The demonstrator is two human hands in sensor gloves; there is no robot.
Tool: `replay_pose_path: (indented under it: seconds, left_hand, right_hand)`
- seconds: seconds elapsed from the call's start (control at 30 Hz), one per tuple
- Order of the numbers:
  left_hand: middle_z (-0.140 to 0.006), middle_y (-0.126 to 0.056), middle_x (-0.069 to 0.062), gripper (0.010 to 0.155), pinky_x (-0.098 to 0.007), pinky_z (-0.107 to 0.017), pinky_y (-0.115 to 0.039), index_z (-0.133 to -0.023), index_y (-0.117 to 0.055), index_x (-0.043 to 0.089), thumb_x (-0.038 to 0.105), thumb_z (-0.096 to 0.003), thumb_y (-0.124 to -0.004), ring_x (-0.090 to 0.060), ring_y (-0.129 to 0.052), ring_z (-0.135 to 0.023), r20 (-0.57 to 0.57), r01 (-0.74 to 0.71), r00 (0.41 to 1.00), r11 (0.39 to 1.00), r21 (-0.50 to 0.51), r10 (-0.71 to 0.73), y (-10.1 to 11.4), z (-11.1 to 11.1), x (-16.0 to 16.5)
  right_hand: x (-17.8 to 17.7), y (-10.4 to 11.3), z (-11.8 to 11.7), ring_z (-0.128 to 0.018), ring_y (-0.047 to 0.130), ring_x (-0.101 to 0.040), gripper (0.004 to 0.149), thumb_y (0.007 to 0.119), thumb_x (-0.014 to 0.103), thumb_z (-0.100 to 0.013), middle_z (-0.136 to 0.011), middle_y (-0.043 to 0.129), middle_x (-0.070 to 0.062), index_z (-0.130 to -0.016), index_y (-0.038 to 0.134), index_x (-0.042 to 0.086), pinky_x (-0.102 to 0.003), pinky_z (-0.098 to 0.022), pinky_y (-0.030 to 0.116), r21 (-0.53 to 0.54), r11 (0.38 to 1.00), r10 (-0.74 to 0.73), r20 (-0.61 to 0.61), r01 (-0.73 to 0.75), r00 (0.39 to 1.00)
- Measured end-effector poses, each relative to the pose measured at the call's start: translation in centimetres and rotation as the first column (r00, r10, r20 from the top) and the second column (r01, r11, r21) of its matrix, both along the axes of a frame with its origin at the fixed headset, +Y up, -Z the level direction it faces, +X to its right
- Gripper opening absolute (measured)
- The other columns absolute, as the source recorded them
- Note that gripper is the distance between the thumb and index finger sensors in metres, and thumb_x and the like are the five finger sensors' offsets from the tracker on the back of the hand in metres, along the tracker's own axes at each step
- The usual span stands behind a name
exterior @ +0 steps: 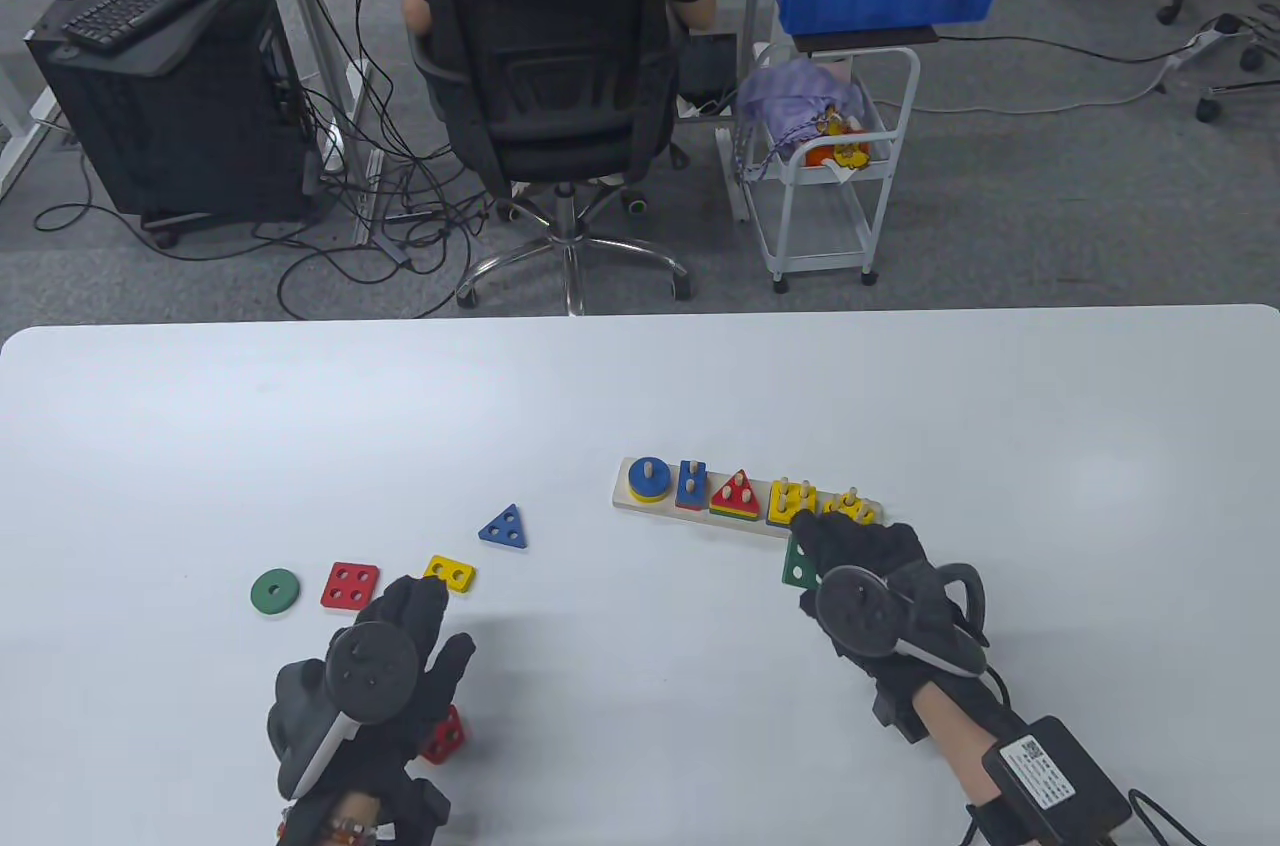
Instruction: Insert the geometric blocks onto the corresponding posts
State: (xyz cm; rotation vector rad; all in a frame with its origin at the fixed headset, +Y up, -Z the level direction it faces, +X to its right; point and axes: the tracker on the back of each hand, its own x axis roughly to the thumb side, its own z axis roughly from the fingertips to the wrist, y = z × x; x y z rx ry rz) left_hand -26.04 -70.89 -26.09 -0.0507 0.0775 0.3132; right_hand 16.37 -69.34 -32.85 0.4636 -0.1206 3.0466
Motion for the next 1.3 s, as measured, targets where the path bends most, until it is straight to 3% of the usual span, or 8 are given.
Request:
replay_pose_path:
  seconds: [0.17,0.4,0.73,0.97,1.3]
  left_hand:
    - [-0.125,-0.045,0.003,0.068,-0.061,-0.084,-0.039,-0.112,-0.047,0.035,0.059,-0.0516,-0.066,-0.025,-0.051,-0.119,-0.047,0.058,0.997,0.998,0.038,-0.056,0.2,0.2,-0.4]
    - [-0.125,-0.047,0.003,0.067,-0.06,-0.084,-0.041,-0.112,-0.049,0.035,0.059,-0.0513,-0.066,-0.026,-0.052,-0.118,-0.047,0.102,0.994,0.995,0.001,-0.102,-0.4,0.1,-0.6]
    - [-0.124,-0.049,0.003,0.067,-0.06,-0.084,-0.043,-0.112,-0.05,0.035,0.059,-0.0515,-0.065,-0.026,-0.054,-0.118,-0.043,0.114,0.992,0.992,-0.045,-0.116,-0.9,-0.2,-0.6]
    - [-0.124,-0.05,0.003,0.065,-0.058,-0.083,-0.045,-0.111,-0.051,0.036,0.057,-0.052,-0.067,-0.026,-0.056,-0.117,0.003,0.104,0.995,0.992,-0.067,-0.104,-0.8,-0.1,-0.2]
    - [-0.118,-0.066,0.002,0.065,-0.053,-0.08,-0.059,-0.108,-0.058,0.035,0.054,-0.0488,-0.077,-0.025,-0.075,-0.107,0.098,0.19,0.979,0.973,-0.134,-0.178,-0.6,0.4,1.2]
  right_hand:
    - [-0.6,0.2,-3.7,-0.093,0.071,-0.042,0.069,0.084,0.03,-0.045,-0.107,0.061,-0.014,-0.106,0.053,0.018,-0.073,-0.067,0.052,-0.033,0.996,0.08,0.098,-0.077,0.992]
    - [-1.7,-1.6,-7.8,-0.093,0.074,-0.04,0.068,0.086,0.032,-0.044,-0.107,0.065,-0.009,-0.104,0.056,0.023,-0.072,-0.068,0.053,-0.106,0.987,0.143,0.198,-0.124,0.97]
    - [-1.6,-3.2,-9.6,-0.092,0.076,-0.04,0.067,0.086,0.032,-0.044,-0.107,0.067,-0.007,-0.103,0.056,0.024,-0.072,-0.067,0.054,-0.135,0.989,0.087,0.246,-0.055,0.965]
    - [-1.5,-3.8,-8.6,-0.098,0.068,-0.042,0.068,0.084,0.033,-0.045,-0.109,0.06,-0.014,-0.105,0.054,0.021,-0.073,-0.067,0.053,-0.127,0.991,0.067,0.202,-0.042,0.977]
    - [0.2,-1.6,-2.5,-0.095,0.071,-0.043,0.065,0.082,0.037,-0.047,-0.108,0.063,-0.015,-0.104,0.056,0.02,-0.072,-0.065,0.057,-0.069,0.996,-0.054,0.105,0.062,0.993]
